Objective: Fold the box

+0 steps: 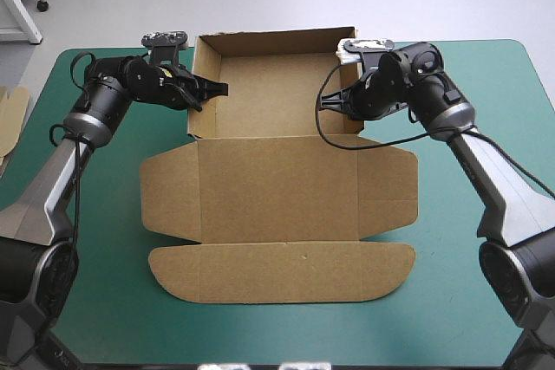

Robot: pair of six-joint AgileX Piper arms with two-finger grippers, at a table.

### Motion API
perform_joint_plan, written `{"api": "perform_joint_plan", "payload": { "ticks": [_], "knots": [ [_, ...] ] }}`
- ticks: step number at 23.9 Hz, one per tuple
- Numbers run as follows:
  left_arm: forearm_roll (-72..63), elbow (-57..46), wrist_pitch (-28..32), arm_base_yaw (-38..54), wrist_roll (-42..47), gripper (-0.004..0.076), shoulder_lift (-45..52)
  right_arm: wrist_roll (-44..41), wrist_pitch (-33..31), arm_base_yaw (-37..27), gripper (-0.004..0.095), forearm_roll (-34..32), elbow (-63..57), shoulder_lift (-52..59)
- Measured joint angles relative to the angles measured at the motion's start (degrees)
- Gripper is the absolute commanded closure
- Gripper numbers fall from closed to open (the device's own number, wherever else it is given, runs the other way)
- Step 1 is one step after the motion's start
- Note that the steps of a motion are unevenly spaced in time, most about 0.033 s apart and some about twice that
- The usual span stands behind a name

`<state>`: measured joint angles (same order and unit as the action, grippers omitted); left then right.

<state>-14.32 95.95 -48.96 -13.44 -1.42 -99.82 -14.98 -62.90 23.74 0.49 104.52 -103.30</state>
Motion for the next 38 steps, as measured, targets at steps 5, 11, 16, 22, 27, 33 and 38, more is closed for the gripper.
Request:
{"api": "perform_joint_plan", "payload": {
  "ticks": [5, 11, 16, 22, 27, 33, 38],
  "knots": [
    [2.88, 0.0, -0.76, -1.74, 0.71, 0.0738, -1.08, -1.02, -1.75, 1.1, 0.0921, -1.46, 0.0, -2.28],
    [8.72, 0.0, -1.39, -5.8, 6.28, 0.0738, -2.93, -2.22, -5.77, 1.39, 0.0921, -4.46, 0.0, -2.91],
    [10.14, 0.0, -5.48, -6.31, 7.94, 0.0738, -3.62, -1.86, -8.47, 1.47, 0.0921, -2.81, 0.0, -3.52],
    [13.6, 0.0, -10.12, -6.41, 10.25, 0.0738, -4.03, -1.29, -8.47, 2.06, 0.092, -0.49, 0.0, -5.07],
    [14.86, 0.07, -13.68, -6.46, 10.85, 0.0738, -6.49, -0.97, -8.53, 3.01, 0.0921, -0.49, 0.0, -5.88],
    [14.32, 0.14, -14.63, -5.75, 10.59, 0.0738, -7.8, -0.85, -8.53, 3.01, 0.0921, 0.1, 0.0, -7.67],
    [12.5, 0.14, -15.09, -3.65, 9.31, 0.0738, -10.02, -0.75, -8.25, 3.08, 0.0922, 1.38, 0.0, -10.59]
  ]
}}
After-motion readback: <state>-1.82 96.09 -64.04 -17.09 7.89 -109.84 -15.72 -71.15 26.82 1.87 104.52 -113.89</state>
